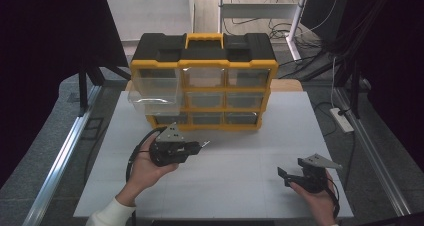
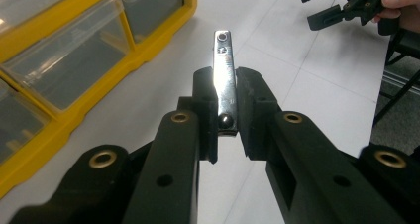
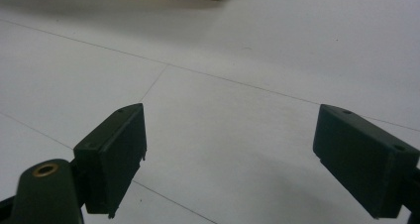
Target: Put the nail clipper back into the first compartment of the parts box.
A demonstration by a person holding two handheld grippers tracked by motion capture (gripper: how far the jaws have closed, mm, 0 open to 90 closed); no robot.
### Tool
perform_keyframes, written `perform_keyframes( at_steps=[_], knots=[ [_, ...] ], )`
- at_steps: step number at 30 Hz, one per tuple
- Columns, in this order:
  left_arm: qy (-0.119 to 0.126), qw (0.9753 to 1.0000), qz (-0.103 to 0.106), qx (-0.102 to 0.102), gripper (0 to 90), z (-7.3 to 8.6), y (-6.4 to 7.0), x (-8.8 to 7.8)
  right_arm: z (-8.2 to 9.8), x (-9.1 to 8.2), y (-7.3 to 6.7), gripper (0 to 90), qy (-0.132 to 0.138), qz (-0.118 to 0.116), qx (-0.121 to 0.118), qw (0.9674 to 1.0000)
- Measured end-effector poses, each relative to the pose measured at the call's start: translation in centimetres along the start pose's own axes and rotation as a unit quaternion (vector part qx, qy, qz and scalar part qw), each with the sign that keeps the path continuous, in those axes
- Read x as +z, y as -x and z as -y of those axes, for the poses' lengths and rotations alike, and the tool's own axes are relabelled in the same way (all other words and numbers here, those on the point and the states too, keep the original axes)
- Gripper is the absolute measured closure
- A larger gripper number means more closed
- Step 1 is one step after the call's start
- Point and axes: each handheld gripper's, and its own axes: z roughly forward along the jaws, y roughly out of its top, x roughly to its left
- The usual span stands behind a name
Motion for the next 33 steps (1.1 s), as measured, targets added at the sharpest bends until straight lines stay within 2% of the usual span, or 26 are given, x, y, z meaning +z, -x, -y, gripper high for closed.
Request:
perform_keyframes(
  at_steps=[33],
  knots=[
    [0.028,0.9996,-0.006,0.003,79.1,-0.5,0.1,-1.4,0.0,0.1,0.0,14.1,-0.005,-0.003,0.002,1.0000]
  ],
)
